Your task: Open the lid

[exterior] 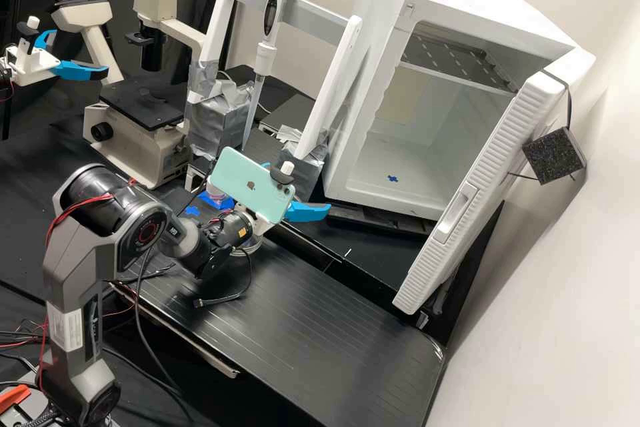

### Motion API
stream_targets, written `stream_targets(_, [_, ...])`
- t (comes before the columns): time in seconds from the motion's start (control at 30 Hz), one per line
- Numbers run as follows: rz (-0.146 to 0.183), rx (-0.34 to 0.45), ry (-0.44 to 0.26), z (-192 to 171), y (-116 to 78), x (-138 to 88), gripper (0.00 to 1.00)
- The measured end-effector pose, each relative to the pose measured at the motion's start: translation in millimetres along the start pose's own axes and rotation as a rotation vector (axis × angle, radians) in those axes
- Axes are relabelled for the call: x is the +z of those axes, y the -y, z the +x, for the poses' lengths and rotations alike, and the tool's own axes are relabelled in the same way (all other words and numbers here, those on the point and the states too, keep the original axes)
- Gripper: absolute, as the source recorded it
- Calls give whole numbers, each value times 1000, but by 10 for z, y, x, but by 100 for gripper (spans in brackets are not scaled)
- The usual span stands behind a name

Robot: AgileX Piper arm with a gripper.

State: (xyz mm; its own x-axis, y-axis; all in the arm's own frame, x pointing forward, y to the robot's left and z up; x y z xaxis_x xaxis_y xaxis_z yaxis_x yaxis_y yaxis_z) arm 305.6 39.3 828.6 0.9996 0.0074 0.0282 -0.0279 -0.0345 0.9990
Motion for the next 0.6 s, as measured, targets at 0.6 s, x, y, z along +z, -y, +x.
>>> stream_targets(0.6, [15, 107, -128, -702, -183, 38, 100])
